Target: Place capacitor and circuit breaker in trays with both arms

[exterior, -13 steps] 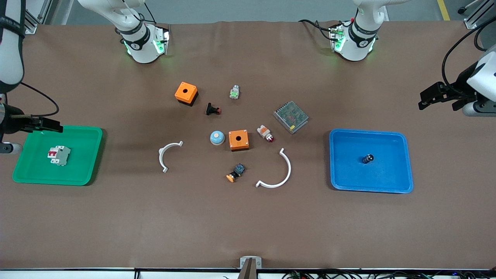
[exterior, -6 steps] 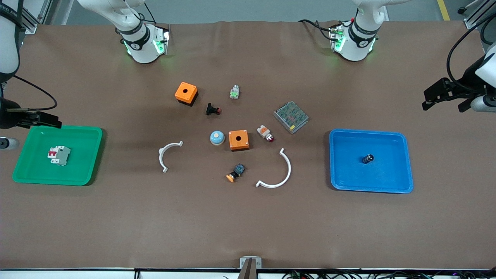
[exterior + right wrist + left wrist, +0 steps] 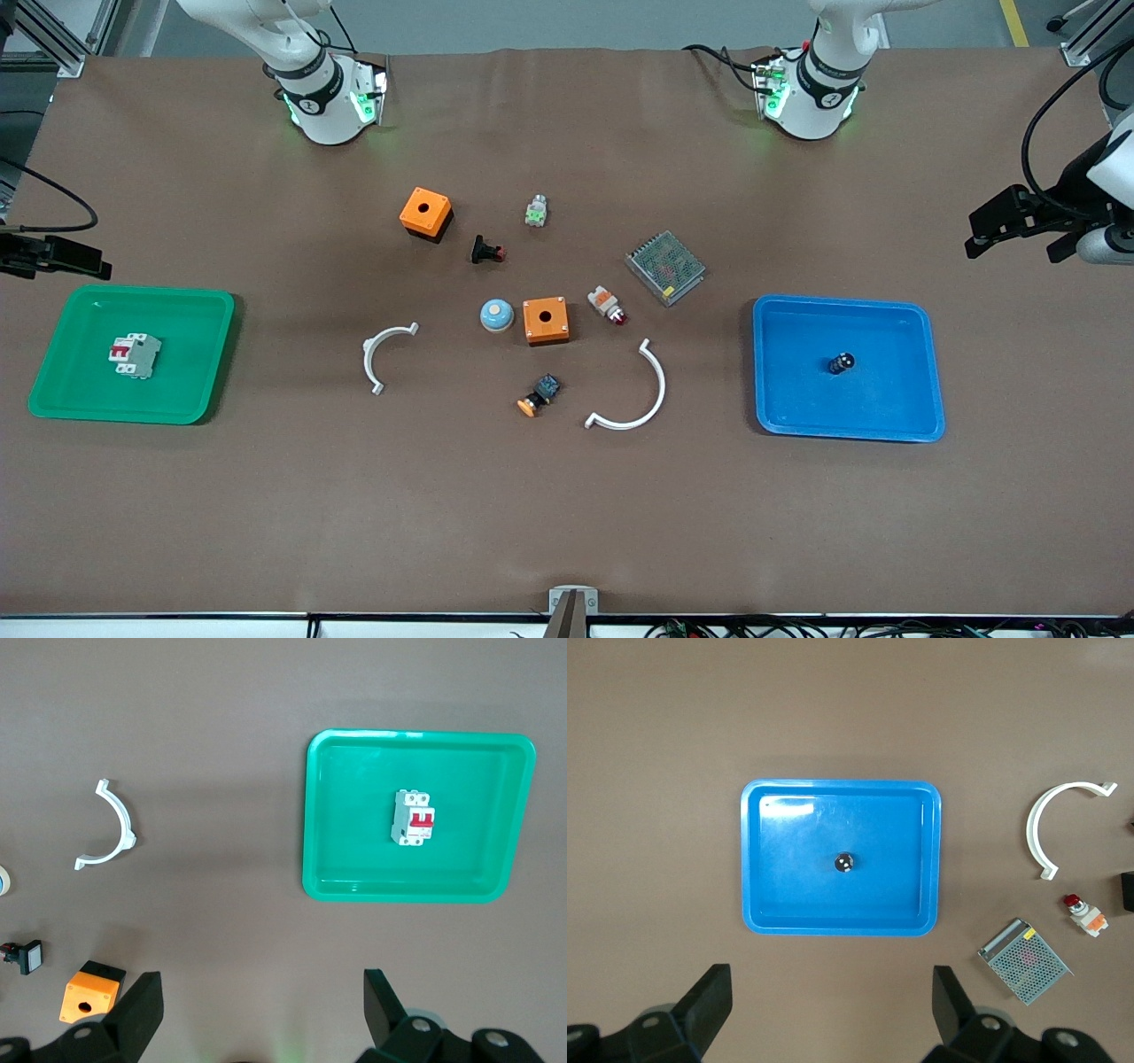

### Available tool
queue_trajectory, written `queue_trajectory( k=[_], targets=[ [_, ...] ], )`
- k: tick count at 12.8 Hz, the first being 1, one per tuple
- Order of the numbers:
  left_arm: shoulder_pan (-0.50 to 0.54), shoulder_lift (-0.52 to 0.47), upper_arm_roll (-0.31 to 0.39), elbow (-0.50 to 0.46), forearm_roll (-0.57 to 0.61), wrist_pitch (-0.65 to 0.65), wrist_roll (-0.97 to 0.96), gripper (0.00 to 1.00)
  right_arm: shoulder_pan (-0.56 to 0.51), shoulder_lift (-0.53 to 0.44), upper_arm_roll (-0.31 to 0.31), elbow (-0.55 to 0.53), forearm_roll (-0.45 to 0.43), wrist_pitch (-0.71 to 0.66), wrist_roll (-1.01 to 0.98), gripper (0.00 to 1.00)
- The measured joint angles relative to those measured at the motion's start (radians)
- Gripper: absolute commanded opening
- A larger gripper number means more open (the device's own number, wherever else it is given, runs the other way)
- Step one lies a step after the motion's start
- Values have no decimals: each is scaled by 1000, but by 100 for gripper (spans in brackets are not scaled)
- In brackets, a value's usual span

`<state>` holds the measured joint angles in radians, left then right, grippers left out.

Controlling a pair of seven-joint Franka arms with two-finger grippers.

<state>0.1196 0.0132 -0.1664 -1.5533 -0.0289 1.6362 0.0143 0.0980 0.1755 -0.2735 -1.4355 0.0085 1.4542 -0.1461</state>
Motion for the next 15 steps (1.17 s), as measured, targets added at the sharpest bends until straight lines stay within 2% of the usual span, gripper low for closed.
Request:
queue_trajectory(
  k=[4, 10, 15],
  targets=[
    [0, 7, 0, 14, 0, 0, 0, 99, 1, -60, 2, 8, 0, -69, 0, 100],
    [0, 12, 0, 19, 0, 0, 0, 99, -2, -83, 8, -7, 1, -85, 0, 100],
    [0, 14, 0, 22, 0, 0, 0, 99, -68, -139, 83, -64, 1, -69, 41, 100]
  ],
)
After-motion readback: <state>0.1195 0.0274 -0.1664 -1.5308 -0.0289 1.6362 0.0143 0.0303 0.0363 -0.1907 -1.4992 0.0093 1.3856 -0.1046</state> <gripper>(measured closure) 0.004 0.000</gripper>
